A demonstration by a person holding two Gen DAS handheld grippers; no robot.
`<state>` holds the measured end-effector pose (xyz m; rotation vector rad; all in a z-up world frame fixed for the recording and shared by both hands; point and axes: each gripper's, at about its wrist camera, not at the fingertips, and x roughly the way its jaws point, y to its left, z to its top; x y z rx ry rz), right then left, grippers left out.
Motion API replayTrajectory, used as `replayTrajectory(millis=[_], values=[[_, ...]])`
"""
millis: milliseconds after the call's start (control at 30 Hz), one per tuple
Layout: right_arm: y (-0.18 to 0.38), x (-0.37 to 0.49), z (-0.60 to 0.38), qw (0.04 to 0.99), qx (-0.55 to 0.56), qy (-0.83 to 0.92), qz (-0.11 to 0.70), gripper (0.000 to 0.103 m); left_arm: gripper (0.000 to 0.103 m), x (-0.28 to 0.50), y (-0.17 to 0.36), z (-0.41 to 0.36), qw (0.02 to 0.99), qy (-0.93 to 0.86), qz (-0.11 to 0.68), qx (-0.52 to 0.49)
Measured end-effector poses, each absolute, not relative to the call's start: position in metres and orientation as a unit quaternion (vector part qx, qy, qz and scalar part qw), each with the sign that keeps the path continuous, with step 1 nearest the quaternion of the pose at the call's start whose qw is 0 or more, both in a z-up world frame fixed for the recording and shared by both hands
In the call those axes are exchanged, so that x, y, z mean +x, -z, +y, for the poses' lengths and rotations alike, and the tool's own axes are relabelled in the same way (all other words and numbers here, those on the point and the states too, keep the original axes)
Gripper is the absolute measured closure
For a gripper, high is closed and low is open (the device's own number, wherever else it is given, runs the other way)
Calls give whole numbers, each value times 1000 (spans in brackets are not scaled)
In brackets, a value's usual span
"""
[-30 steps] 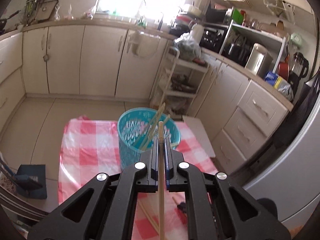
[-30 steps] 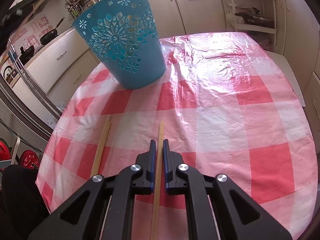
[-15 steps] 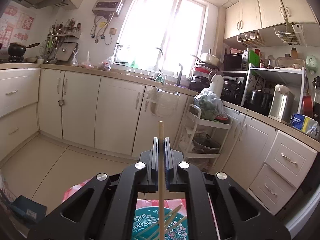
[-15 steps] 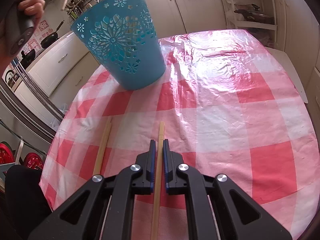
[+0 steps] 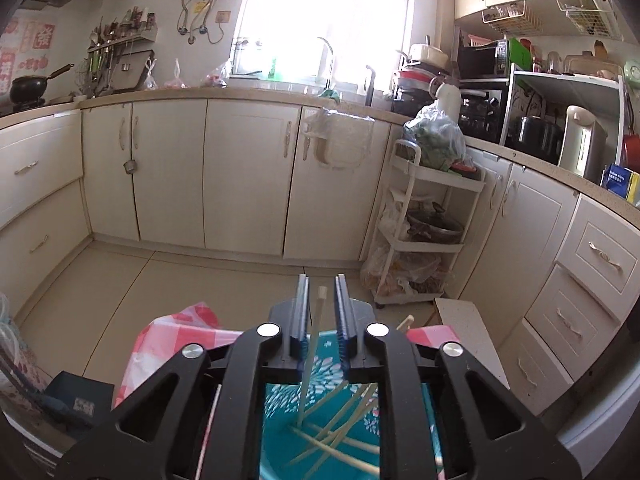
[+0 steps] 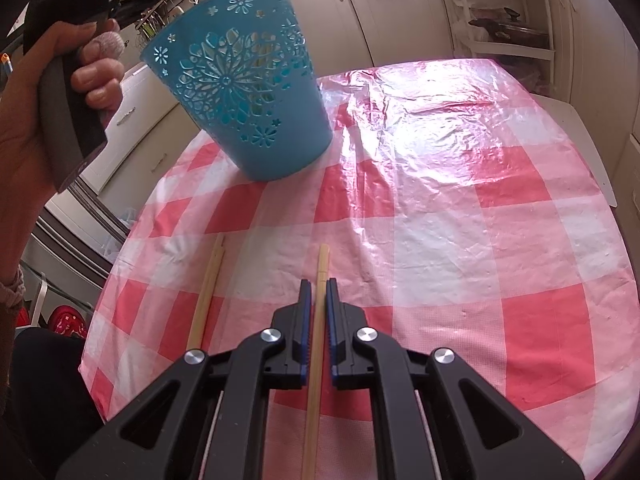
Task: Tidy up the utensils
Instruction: 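Lift the stick with the left tool and drop it into the basket, then carry the held stick over the basket and open the right tool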
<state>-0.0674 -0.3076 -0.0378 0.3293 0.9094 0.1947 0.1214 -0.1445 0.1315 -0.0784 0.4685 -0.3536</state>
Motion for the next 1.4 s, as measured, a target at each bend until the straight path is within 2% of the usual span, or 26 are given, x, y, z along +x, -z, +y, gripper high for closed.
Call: replayTrajectory(millis=[33,100,233,300,467,700,733,900,1167,1400], values=[[38,-68,-308,880,161,-96,436,93,62,115,-131,-138,956,169,237,-37],[38,-68,-309,879,167,-105,434,89,44,99,-130,-125,958,158,239,-35],[36,-71,-304,882,153,-108,433,82,27,64,-125,-84,959,143,243,-37],[34,-73,-299,885,134,-103,434,81,24,52,-118,-62,959,130,248,-45],[32,-73,-290,886,105,-88,444,81,22,49,-87,-5,947,85,290,-108],[31,-70,-272,888,1,-60,455,92,22,63,-63,18,928,48,346,-129],[31,-70,-273,887,2,-56,458,96,20,63,-62,17,927,50,349,-126],[21,-76,-287,885,52,-59,458,97,16,64,-55,10,921,61,368,-115],[-65,-81,-291,912,143,-142,357,97,15,70,-50,0,914,59,385,-115],[-154,-33,-282,932,183,-193,248,97,15,73,-47,1,911,56,391,-120]])
